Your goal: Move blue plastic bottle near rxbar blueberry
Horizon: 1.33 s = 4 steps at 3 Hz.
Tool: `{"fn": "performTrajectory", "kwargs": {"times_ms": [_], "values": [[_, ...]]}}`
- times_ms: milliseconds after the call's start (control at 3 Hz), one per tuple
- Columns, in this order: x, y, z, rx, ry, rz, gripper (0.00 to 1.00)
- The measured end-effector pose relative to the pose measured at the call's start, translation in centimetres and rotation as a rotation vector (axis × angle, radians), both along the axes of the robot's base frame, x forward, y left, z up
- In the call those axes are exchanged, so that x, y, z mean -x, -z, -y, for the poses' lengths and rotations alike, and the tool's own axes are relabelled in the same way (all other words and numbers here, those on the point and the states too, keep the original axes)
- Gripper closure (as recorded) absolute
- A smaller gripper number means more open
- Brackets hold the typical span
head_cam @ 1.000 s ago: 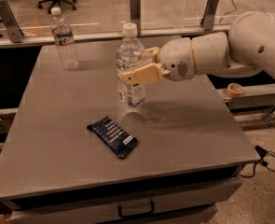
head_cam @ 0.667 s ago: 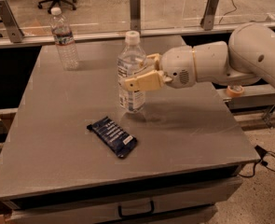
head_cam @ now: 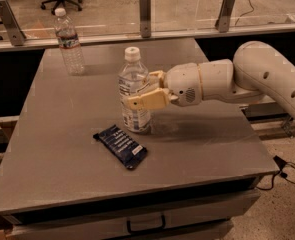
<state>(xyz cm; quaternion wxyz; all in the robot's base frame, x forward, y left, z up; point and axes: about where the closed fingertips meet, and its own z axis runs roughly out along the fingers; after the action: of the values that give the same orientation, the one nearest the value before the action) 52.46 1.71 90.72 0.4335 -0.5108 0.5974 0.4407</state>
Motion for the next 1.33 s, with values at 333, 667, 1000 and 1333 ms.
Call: {"fn": "performTrajectory", "kwargs": {"times_ms": [333, 667, 1000, 1333], "values": [[0.2, 0.1, -0.2, -0.003, -0.009, -0.005, 0.28], [0.2, 0.1, -0.2, -0.003, -0.009, -0.005, 0.05], [-0.8, -0.2, 1.1, 0.025, 0.009, 0.034, 0.0], [-3.1, -2.1, 3.6, 0.103, 0.04, 0.122, 0.0]]}}
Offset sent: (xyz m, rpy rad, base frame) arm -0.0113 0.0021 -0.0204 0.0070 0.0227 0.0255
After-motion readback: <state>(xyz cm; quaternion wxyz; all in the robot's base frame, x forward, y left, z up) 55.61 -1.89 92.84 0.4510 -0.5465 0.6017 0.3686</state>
